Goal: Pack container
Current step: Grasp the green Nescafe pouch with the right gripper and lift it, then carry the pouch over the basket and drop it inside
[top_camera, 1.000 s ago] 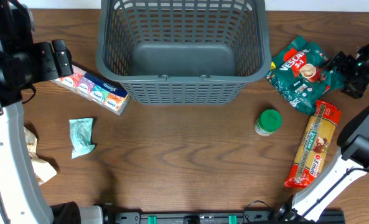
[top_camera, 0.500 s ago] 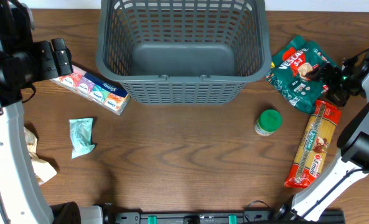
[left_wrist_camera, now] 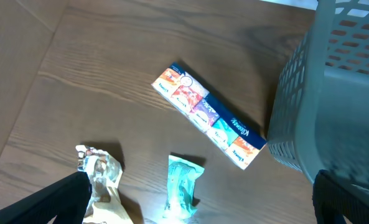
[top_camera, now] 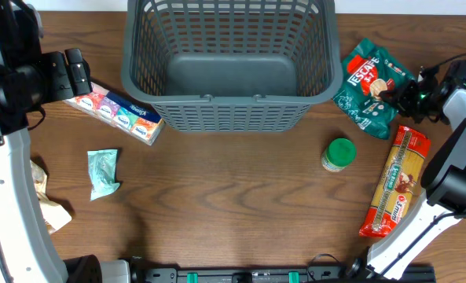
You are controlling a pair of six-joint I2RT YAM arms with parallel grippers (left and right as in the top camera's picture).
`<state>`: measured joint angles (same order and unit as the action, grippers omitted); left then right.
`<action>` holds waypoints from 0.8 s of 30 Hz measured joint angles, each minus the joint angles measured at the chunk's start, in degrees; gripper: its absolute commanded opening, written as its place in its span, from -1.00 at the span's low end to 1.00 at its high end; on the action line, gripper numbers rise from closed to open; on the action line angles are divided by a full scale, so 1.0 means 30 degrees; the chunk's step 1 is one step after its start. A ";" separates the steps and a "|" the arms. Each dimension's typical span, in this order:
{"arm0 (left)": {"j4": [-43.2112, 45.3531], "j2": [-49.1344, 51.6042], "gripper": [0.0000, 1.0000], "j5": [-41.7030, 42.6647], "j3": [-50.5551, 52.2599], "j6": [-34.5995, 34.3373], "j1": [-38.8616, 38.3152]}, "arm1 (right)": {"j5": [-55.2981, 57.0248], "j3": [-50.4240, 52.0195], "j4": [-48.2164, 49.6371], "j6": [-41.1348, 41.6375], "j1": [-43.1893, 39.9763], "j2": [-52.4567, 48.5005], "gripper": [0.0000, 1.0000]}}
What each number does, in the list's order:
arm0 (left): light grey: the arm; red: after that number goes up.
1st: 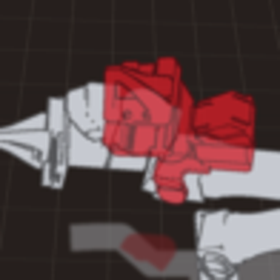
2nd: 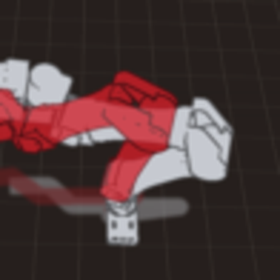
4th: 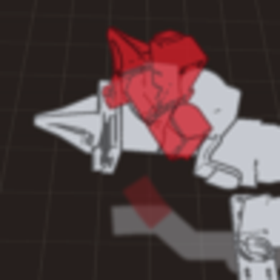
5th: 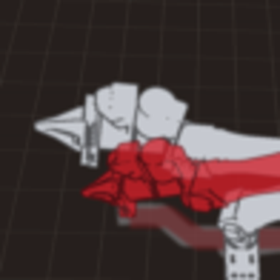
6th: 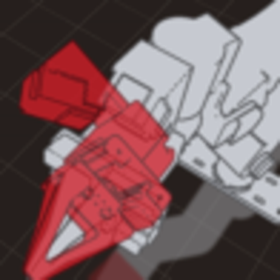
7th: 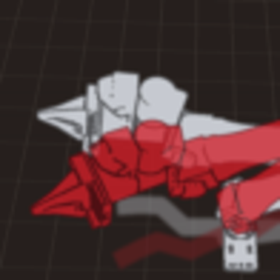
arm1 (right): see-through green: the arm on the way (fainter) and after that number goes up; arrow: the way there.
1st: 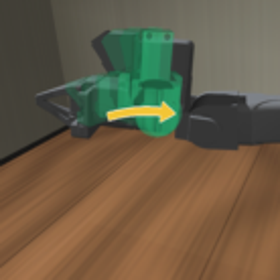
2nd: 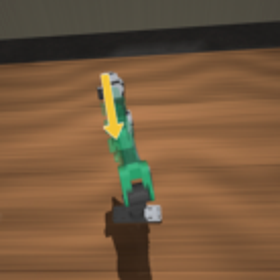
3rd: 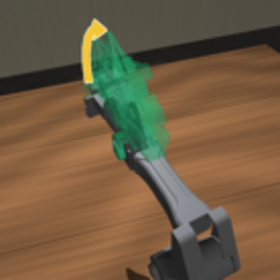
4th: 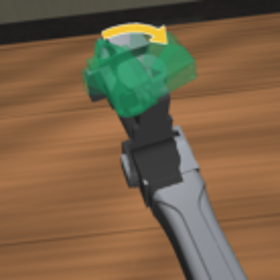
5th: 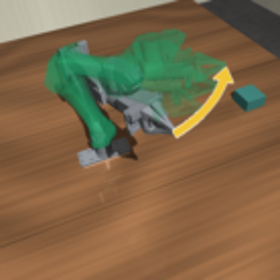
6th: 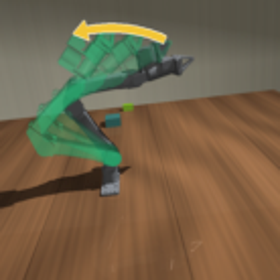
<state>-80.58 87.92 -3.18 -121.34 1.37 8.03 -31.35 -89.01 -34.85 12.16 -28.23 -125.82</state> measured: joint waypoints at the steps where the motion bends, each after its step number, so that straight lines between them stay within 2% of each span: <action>1: 0.0000 0.0000 0.98 0.0000 0.0000 0.0000 0.0000 | -0.0051 0.0000 -0.0036 0.0000 0.0007 -0.0007 -0.97; 8: 0.0000 0.0000 0.97 0.0007 0.0000 0.0073 0.0000 | -0.0240 -0.0051 -0.1792 -0.0270 0.0073 0.0335 -0.97; 12: 0.0000 0.0000 0.97 0.0000 0.0000 0.0131 0.0000 | 0.1399 -0.0051 -0.3840 -0.0474 0.0430 0.1690 -0.97; 18: -0.0007 0.0000 0.97 0.0007 0.0000 0.0204 0.0000 | 0.5384 -0.0656 -0.6135 -0.0539 0.1311 0.6572 -0.97; 24: 0.0000 0.0000 0.97 0.0000 0.0000 0.0204 0.0000 | 0.8196 -0.3089 -0.6288 -0.0517 0.2681 1.2342 -0.97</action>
<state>-80.58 87.92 -3.18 -121.34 1.98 8.03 -6.76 -98.28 -53.71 10.61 -20.18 -88.79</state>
